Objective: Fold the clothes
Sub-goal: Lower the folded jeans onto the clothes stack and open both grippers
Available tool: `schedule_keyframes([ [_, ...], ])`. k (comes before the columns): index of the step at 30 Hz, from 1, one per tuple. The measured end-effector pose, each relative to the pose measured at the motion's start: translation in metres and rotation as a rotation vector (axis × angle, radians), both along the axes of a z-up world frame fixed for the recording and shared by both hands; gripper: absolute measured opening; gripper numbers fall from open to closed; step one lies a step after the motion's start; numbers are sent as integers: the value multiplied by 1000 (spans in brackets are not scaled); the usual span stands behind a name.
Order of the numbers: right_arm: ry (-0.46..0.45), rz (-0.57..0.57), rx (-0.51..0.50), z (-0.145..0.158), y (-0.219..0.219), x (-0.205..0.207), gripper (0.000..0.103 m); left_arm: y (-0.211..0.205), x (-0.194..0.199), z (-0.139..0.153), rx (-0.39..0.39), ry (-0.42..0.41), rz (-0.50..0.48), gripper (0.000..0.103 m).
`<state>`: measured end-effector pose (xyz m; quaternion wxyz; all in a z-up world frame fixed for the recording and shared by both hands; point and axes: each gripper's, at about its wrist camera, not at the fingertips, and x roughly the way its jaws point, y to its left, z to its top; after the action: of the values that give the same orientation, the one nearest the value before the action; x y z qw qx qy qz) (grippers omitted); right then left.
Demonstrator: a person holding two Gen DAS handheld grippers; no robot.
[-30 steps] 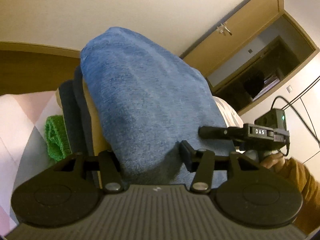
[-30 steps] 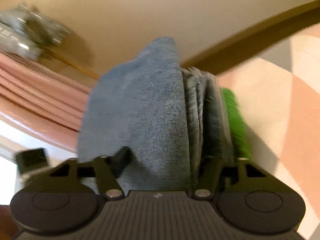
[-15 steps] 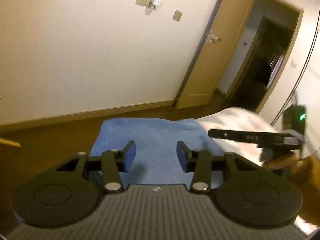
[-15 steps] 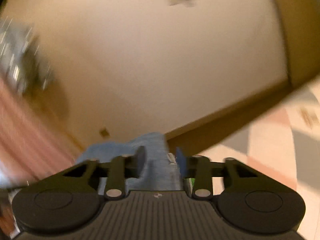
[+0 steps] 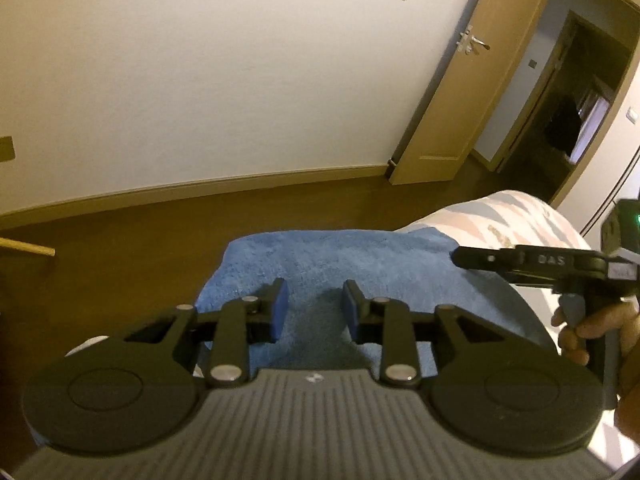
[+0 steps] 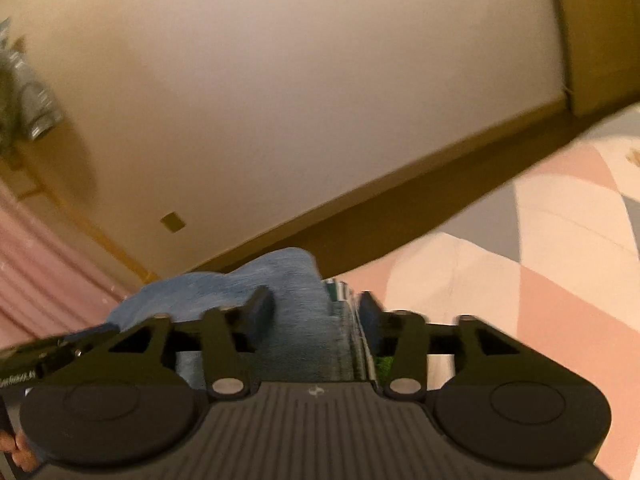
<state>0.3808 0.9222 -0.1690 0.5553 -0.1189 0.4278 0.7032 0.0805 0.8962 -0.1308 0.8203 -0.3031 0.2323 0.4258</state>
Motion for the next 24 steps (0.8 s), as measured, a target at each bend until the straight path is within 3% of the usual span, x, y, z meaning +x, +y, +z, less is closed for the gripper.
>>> schedule_keyframes([
  [2,2,-12,24,12,-10,-7,52,-16,-6,17,29,4,-23,22],
  [5,-22,-43,88,41,-44,-6,51,-45,-9,42,47,-11,-90,28],
  [9,-49,-6,116,64,-97,-13,51,-91,-3,50,-11,-4,-220,30],
  [13,-113,36,64,58,-138,-33,49,-103,-5,27,-65,50,-259,30],
  [15,-97,27,27,43,-141,-36,47,-95,-3,13,-82,57,-252,26],
  [17,-143,28,9,29,-133,-42,47,-89,0,15,-84,50,-263,24],
  [19,-201,15,-2,30,-131,-50,47,-91,1,26,-60,68,-283,30],
  [21,-182,-24,-4,38,-135,-52,47,-99,-5,37,-65,91,-287,43],
  [24,-141,-99,8,61,-157,-55,47,-109,-10,62,-79,118,-294,53],
])
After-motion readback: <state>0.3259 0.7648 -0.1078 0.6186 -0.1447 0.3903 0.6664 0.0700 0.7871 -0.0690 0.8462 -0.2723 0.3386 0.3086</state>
